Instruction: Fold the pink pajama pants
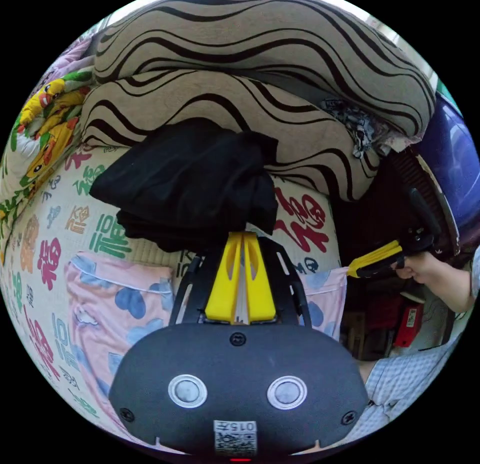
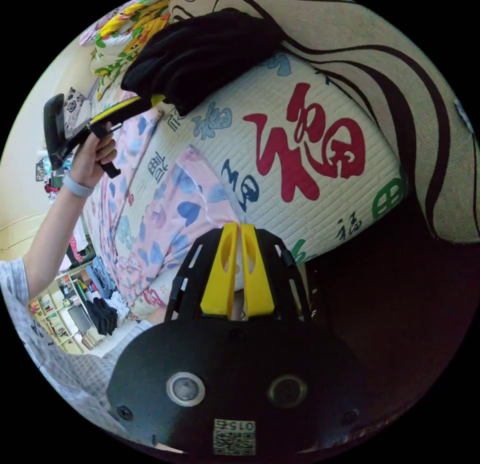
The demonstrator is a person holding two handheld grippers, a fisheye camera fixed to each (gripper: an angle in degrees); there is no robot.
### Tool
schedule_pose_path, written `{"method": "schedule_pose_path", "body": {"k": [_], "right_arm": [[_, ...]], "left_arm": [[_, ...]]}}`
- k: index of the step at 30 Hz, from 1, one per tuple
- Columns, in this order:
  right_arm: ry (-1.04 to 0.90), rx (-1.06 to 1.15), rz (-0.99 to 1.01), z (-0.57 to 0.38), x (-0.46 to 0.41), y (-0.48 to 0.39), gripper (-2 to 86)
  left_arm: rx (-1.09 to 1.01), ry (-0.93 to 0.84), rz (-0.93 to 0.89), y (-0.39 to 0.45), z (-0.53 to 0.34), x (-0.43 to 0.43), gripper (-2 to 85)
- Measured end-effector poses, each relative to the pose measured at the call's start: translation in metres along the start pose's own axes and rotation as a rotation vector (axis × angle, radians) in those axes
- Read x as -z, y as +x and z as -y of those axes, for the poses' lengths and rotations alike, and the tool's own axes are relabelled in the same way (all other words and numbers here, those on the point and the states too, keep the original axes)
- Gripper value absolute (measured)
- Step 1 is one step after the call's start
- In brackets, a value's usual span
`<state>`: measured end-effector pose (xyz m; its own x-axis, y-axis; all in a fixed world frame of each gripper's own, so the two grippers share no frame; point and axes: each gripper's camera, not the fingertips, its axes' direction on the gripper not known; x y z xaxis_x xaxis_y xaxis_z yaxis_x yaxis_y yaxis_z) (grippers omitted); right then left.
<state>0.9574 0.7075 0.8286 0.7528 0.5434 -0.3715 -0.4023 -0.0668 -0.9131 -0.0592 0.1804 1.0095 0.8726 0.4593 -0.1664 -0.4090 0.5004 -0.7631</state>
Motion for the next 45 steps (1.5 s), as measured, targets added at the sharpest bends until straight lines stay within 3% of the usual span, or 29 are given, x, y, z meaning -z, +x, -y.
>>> {"method": "schedule_pose_path", "body": {"k": [4, 8, 15, 19, 22, 26, 28, 32, 37, 42, 45], "right_arm": [[-0.059, -0.007, -0.062, 0.011, 0.001, -0.038, -1.0], [-0.074, -0.018, -0.135, 0.01, 0.016, -0.077, -1.0], [-0.173, 0.023, -0.292, 0.003, 0.032, -0.185, -0.3], [-0.084, 0.099, -0.628, -0.016, 0.064, -0.286, 1.8], [-0.084, 0.231, -0.469, -0.023, 0.072, -0.372, 4.1], [-0.163, 0.509, -0.116, -0.032, 0.052, -0.522, 4.7], [-0.256, 0.736, 0.039, -0.052, 0.02, -0.644, 5.0], [-0.443, 1.061, 0.175, -0.107, -0.041, -0.841, 6.2], [-0.458, 1.333, 0.073, -0.209, -0.123, -1.107, 8.2], [-0.537, 1.332, -0.217, -0.279, -0.197, -1.264, 13.1], [-0.528, 1.344, -0.422, -0.313, -0.224, -1.322, 10.5]], "left_arm": [[0.05, 0.051, -0.047, -0.019, -0.066, 0.049, 1.9], [0.125, -0.057, 0.013, -0.043, -0.172, 0.098, 2.7], [0.857, -0.084, 0.163, -0.067, -0.496, 0.226, 3.7], [1.378, -0.091, 0.359, -0.027, -0.702, 0.29, 4.8], [1.605, -0.138, 0.426, 0.003, -0.824, 0.311, 5.8], [1.719, -0.153, 0.423, 0.021, -0.938, 0.319, 7.0], [1.724, -0.119, 0.377, 0.026, -0.997, 0.321, 7.9], [1.655, -0.092, 0.369, 0.036, -1.07, 0.33, 8.1], [1.662, 0.071, 0.364, 0.067, -1.175, 0.356, 8.1], [1.767, 0.245, 0.364, 0.091, -1.26, 0.361, 8.2], [1.822, 0.273, 0.339, 0.099, -1.302, 0.361, 8.1]]}}
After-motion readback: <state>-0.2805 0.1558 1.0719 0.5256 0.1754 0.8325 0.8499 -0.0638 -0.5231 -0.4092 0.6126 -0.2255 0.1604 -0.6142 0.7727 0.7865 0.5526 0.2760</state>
